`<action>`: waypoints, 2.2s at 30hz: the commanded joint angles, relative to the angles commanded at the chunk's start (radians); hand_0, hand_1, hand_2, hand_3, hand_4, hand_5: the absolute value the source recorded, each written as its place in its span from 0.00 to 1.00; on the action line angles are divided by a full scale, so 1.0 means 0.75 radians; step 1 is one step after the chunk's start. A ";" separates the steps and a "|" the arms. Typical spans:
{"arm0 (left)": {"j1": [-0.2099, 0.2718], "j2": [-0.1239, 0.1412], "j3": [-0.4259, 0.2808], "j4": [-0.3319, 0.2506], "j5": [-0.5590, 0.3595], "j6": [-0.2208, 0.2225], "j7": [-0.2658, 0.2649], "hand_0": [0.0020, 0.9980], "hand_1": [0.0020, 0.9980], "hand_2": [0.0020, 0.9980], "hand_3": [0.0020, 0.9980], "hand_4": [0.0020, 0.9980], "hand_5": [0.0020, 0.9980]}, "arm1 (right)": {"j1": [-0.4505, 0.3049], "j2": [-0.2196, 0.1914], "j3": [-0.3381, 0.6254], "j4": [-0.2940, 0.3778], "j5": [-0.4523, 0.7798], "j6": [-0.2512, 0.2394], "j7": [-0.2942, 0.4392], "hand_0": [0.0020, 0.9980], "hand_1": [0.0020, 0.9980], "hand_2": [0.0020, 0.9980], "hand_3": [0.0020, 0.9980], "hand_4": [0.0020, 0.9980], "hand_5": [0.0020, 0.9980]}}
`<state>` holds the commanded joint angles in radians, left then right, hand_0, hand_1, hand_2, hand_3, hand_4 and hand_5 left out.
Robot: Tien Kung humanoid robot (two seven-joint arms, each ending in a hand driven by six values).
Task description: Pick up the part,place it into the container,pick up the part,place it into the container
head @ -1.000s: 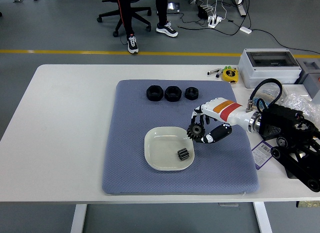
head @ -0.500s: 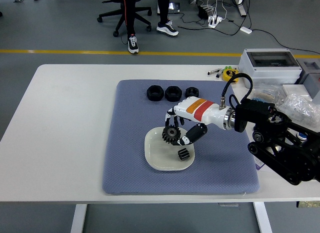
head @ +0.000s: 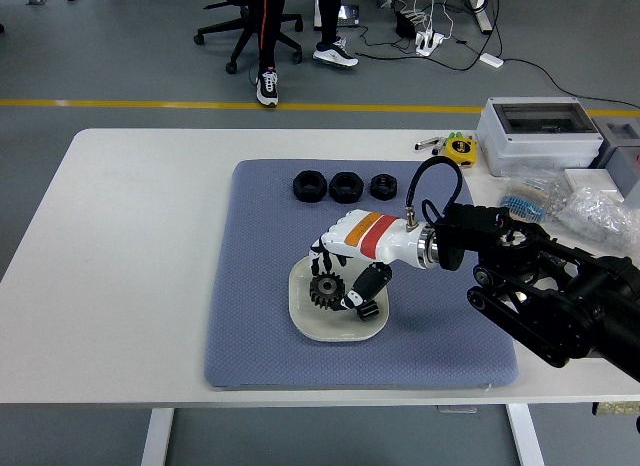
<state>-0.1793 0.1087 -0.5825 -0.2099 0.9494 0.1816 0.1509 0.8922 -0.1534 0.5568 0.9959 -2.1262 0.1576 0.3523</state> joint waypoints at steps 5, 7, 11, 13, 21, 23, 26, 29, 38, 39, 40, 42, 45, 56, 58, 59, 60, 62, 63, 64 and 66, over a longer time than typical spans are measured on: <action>0.002 0.000 -0.004 0.000 0.007 -0.001 0.002 0.71 0.67 0.63 0.56 0.63 0.58 | -0.003 0.001 0.007 -0.006 -0.005 -0.006 0.015 0.44 0.57 0.74 0.88 1.00 0.39; 0.002 -0.001 -0.006 0.000 0.010 -0.002 0.003 0.71 0.67 0.63 0.56 0.63 0.58 | -0.006 0.001 0.016 -0.007 -0.001 -0.016 0.017 0.48 0.61 0.77 0.90 1.00 0.39; 0.003 -0.003 -0.004 0.000 0.006 -0.002 0.001 0.71 0.67 0.63 0.56 0.63 0.58 | -0.017 -0.002 0.061 -0.004 0.016 -0.040 0.019 0.48 0.61 0.77 0.90 1.00 0.39; 0.003 -0.003 -0.003 0.000 0.005 -0.003 0.001 0.72 0.67 0.63 0.56 0.63 0.58 | -0.022 -0.011 0.096 0.001 0.025 -0.054 0.019 0.48 0.61 0.77 0.88 1.00 0.40; 0.008 -0.004 -0.002 0.000 0.001 -0.002 -0.001 0.72 0.67 0.63 0.56 0.63 0.58 | -0.064 -0.062 0.273 -0.009 0.094 -0.132 -0.028 0.47 0.60 0.74 0.81 1.00 0.39; 0.009 -0.005 -0.004 0.000 0.004 -0.003 0.000 0.72 0.67 0.63 0.56 0.63 0.58 | -0.091 -0.069 0.328 -0.041 0.139 -0.185 -0.056 0.47 0.60 0.74 0.81 1.00 0.39; 0.010 -0.008 0.000 0.000 0.001 -0.003 0.000 0.72 0.67 0.63 0.56 0.63 0.58 | -0.143 -0.087 0.395 -0.077 0.263 -0.267 -0.095 0.52 0.61 0.72 0.72 0.91 0.32; 0.014 -0.009 0.001 0.001 -0.003 -0.002 -0.003 0.72 0.67 0.63 0.56 0.63 0.58 | -0.202 -0.110 0.435 -0.094 0.426 -0.328 -0.137 0.52 0.61 0.72 0.72 0.91 0.32; 0.013 -0.017 -0.036 -0.006 0.084 -0.018 0.012 0.72 0.68 0.63 0.56 0.63 0.58 | -0.468 -0.066 0.658 0.008 0.937 -0.349 -0.223 0.67 0.72 0.79 0.78 1.00 0.65; 0.012 -0.018 -0.034 -0.006 0.082 -0.018 0.012 0.72 0.68 0.63 0.56 0.63 0.58 | -0.490 -0.066 0.673 0.021 0.989 -0.350 -0.218 0.67 0.72 0.79 0.78 1.00 0.65; 0.010 -0.019 -0.030 -0.006 0.075 -0.018 0.009 0.72 0.68 0.63 0.56 0.63 0.58 | -0.525 -0.070 0.700 0.042 1.050 -0.353 -0.207 0.67 0.72 0.79 0.78 1.00 0.65; 0.008 -0.020 -0.026 -0.006 0.070 -0.016 0.007 0.72 0.68 0.63 0.56 0.63 0.58 | -0.572 -0.077 0.736 0.070 1.163 -0.363 -0.193 0.67 0.72 0.79 0.78 1.00 0.65; 0.006 -0.021 -0.031 -0.006 0.078 -0.016 0.007 0.71 0.68 0.63 0.56 0.63 0.58 | -0.642 -0.081 0.792 0.119 1.327 -0.352 -0.179 0.69 0.73 0.79 0.79 1.00 0.68; -0.010 -0.027 -0.075 -0.021 0.183 -0.041 0.029 0.71 0.68 0.63 0.56 0.63 0.58 | -0.749 -0.048 0.897 0.187 1.677 -0.326 -0.178 0.74 0.76 0.81 0.82 1.00 0.74; -0.011 -0.028 -0.074 -0.022 0.183 -0.043 0.029 0.71 0.68 0.63 0.56 0.63 0.58 | -0.765 -0.046 0.907 0.194 1.680 -0.322 -0.173 0.74 0.76 0.81 0.82 1.00 0.74; -0.010 -0.029 -0.074 -0.022 0.182 -0.044 0.029 0.71 0.68 0.63 0.56 0.63 0.58 | -0.772 -0.044 0.913 0.198 1.679 -0.319 -0.171 0.74 0.76 0.81 0.82 1.00 0.74; -0.010 -0.030 -0.074 -0.022 0.182 -0.044 0.029 0.71 0.68 0.63 0.56 0.63 0.58 | -0.777 -0.042 0.917 0.201 1.677 -0.316 -0.169 0.74 0.76 0.81 0.82 1.00 0.74; -0.010 -0.032 -0.074 -0.023 0.182 -0.044 0.029 0.71 0.68 0.63 0.56 0.63 0.58 | -0.787 -0.038 0.926 0.209 1.668 -0.308 -0.167 0.77 0.78 0.83 0.86 1.00 0.79; -0.011 -0.033 -0.075 -0.022 0.184 -0.044 0.029 0.71 0.68 0.63 0.56 0.63 0.58 | -0.792 -0.037 0.931 0.213 1.662 -0.303 -0.166 0.77 0.78 0.83 0.86 1.00 0.79; -0.013 -0.033 -0.076 -0.022 0.187 -0.044 0.029 0.71 0.68 0.63 0.56 0.63 0.58 | -0.795 -0.037 0.933 0.216 1.659 -0.300 -0.165 0.77 0.78 0.83 0.86 1.00 0.79; -0.017 -0.034 -0.074 -0.022 0.189 -0.044 0.028 0.71 0.68 0.63 0.56 0.63 0.58 | -0.799 -0.041 0.937 0.222 1.659 -0.295 -0.165 0.77 0.78 0.83 0.86 1.00 0.79</action>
<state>-0.1919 0.0832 -0.6380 -0.2266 1.0911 0.1486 0.1715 0.2929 -0.1840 1.2594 1.1627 -0.8821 -0.0635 0.2286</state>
